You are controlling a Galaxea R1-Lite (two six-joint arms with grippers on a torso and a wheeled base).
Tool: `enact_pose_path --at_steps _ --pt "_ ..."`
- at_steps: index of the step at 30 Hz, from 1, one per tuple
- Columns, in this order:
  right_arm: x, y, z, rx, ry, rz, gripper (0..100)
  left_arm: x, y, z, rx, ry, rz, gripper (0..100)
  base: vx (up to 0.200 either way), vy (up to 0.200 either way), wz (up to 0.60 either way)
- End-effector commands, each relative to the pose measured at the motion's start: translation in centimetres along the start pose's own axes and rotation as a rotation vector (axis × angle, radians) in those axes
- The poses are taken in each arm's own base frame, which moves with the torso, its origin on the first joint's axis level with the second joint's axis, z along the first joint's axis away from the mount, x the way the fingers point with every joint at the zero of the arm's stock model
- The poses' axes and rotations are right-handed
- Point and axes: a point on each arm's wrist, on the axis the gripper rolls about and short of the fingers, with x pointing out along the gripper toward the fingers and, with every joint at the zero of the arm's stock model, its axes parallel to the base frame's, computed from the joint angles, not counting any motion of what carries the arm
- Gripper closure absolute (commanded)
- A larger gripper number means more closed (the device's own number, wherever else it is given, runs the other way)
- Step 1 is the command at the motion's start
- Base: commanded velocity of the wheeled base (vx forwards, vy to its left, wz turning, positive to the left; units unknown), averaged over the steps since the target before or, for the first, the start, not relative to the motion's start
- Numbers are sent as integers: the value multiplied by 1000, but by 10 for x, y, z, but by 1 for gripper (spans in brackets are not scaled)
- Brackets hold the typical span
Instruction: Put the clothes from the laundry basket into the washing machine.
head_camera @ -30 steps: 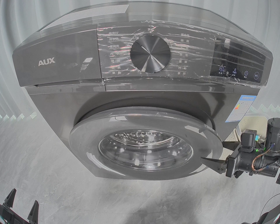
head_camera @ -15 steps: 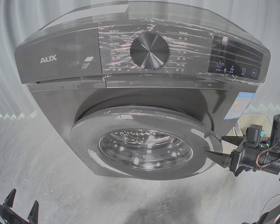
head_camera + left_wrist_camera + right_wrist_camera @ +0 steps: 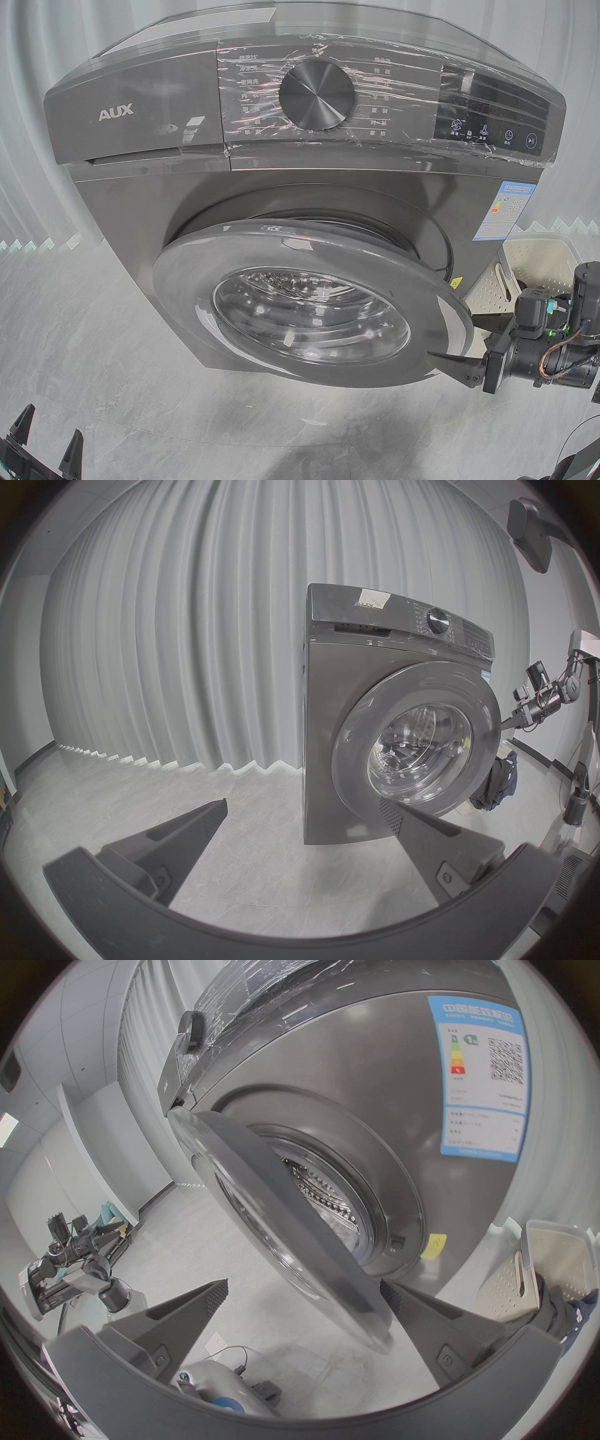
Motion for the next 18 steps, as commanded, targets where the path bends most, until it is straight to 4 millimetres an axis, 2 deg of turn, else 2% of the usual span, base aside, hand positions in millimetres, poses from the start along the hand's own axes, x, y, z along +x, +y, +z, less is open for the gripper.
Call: enact_pose_path --at_steps 1,6,7,11,13,18 --pt "-11 3 -5 -4 -6 10 0 0 0 -5 -1 -2 0 0 0 0 0" --pt "-6 -1 -3 -1 -10 -12 0 0 0 -5 -1 -2 0 0 0 0 0" --pt "0 -3 1 5 -5 -25 0 0 0 -5 -1 -2 0 0 0 0 0" --pt "9 -8 9 10 -13 -42 0 0 0 -5 -1 -2 0 0 -200 0 0" --pt "14 -7 8 10 2 -37 0 0 0 -5 -1 -2 0 0 -200 0 0" --pt "14 0 -2 -1 40 -3 0 0 0 -5 -1 -2 0 0 0 0 0"
